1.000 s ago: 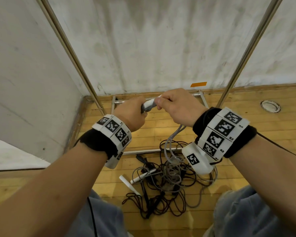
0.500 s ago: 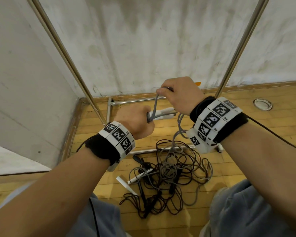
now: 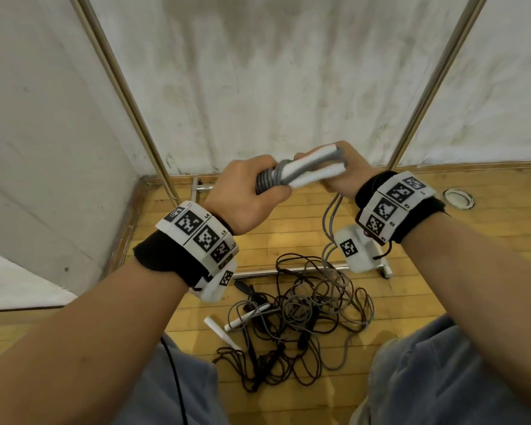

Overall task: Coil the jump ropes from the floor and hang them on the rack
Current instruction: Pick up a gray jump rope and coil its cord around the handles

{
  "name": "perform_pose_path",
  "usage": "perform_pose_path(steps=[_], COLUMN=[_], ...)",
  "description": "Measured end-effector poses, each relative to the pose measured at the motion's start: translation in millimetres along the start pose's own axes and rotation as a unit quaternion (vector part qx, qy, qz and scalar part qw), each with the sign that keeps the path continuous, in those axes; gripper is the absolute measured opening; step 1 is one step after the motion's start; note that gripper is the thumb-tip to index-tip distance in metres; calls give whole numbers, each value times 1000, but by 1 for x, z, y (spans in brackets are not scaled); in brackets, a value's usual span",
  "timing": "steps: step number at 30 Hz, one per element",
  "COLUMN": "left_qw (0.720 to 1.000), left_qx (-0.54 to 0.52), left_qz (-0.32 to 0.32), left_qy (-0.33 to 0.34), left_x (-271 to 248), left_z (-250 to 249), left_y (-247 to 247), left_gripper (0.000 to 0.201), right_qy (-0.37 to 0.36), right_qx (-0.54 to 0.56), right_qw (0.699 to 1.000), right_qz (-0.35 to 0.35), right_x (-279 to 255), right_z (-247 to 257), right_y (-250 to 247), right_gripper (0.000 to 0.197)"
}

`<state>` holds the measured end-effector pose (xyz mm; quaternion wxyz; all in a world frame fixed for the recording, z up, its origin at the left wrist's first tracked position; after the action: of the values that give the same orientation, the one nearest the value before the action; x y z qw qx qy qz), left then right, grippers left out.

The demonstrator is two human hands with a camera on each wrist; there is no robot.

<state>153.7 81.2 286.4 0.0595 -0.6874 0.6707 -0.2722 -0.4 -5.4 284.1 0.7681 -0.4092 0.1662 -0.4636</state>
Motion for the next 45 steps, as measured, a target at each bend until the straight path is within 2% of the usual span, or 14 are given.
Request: perform_pose_path(steps=[2,5,7,13,17,20,24,27,30,34,37,39,43,45], left_qw=[998,993,989,976,975,975,974,970,959,948,946,947,957,967], left_qx=[-49,-94,-109,-163,-175,-168,-175,-201,-242,-282,-292,-287,-250,-207], left_qz=[-32,-70,-90,-133,-131,-135,-125,-115,-126,-118,-105,-113,-121,-123], left_qy=[-7,-14,-32,-59,-49,-53,-69,-75,-77,-88,-90,-90,-84,-79], left_x=[-1,-2,-3,1,7,10,12,13,15,15,14,15,15,15], left_z=[-4,-6,-4,-4,-2,1,4,2,1,1,0,1,3,5], left_y=[-4,-10,-13,-16,-15,-14,-9,-7,-12,-14,-14,-21,-30,-30], left_gripper=[21,30,31,20,19,12,12,17,15,14,15,14,11,8], right_qy=[-23,22,17,4,-12,-17,40,70,35,10,46,51,35,35], right_qx=[-25,108,138,93,33,40,34,90,112,4,119,177,96,92], right_qw=[999,991,988,995,999,997,994,992,993,999,991,980,995,995], right_qz=[21,69,71,45,28,61,93,61,-1,-33,46,77,-3,-25], right_x=[-3,-4,-5,-6,-11,-14,-14,-12,-15,-18,-19,-21,-20,-18], right_z=[6,6,8,13,19,21,18,19,25,31,36,40,33,28], right_y=[11,29,38,41,45,50,58,55,51,52,54,56,50,47], right_gripper=[35,40,45,54,47,34,22,16,8,15,24,23,14,25])
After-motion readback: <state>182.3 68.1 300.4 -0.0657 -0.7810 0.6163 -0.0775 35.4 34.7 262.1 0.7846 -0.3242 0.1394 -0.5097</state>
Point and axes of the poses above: each hand's wrist, its own x-axis towards the middle knuckle, its own y-axis out of the palm, z = x × y, the point moved 3 cm from there along x, towards the middle knuckle, and after that the axes turned 12 degrees about -x, right-handed, at the moved point
